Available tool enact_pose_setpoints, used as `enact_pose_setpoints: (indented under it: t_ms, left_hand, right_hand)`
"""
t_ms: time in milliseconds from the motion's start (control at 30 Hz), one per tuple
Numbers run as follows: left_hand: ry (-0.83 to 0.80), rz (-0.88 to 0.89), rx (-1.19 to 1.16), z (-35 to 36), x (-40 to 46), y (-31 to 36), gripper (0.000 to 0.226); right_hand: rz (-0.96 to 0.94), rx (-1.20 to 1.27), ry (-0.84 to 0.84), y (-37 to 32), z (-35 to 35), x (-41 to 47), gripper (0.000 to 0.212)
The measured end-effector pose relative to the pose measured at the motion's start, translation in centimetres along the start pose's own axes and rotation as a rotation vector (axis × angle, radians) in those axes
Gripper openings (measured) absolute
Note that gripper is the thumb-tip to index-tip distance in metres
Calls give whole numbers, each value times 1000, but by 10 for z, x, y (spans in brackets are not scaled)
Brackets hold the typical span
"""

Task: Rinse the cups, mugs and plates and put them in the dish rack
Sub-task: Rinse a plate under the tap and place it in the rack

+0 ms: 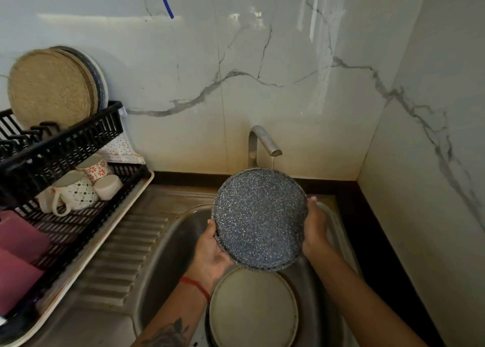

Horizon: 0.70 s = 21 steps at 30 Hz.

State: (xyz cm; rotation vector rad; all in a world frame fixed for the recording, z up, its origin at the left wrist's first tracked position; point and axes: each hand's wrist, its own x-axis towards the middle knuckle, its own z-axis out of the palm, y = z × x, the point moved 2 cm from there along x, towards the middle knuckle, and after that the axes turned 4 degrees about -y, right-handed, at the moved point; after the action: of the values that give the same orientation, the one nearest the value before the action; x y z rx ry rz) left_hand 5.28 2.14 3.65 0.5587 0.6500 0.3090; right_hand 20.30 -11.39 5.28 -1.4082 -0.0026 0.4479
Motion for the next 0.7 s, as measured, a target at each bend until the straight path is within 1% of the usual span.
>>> enact_pose_setpoints:
  t_ms: [33,100,167,200,233,300,333,367,433,467,567,633,700]
  left_hand:
    - [2,-30,-5,-2,-1,-1,60]
    - [0,-126,59,-8,-3,2,76]
    - [-29,-226,114,-10,-5,5,83]
    - [-48,-254,107,-9,-7,8,83]
    - [-80,-257,70,-7,-8,10,79]
    - [-167,-204,-84,1,-11,16,60]
    - [-173,-152,-138,6,-12,19,51]
    - [-155,-91,-131,10,-13,22,45]
    - [-109,21,27,16,-10,25,39]
    - [-107,70,100,21,-9,25,37]
    - [-116,151,227,31,-11,22,37]
    - [-131,195,281,32,-10,21,42]
    - [-99,208,302,29,-5,21,52]
  right_hand:
    - [66,164,5,-2,-2,-3,54]
    - [101,295,-1,-6,-10,-8,54]
    - [85,351,-58,-5,-15,-12,50]
    - [84,346,-89,-3,-17,-14,48]
    - [79,291,-111,-1,-21,-16,44]
    - [71,187,-142,2,-31,-17,34]
    - [74,156,-183,4,-37,-15,31]
    - [88,129,-235,6,-41,-14,28]
    - [116,52,-306,8,-45,-15,27]
    - [117,16,-303,9,-45,-17,28]
    - [71,4,-207,11,-41,-18,31]
    - [-1,39,-154,9,-40,-19,31]
    - [-84,63,-134,3,-40,-23,31]
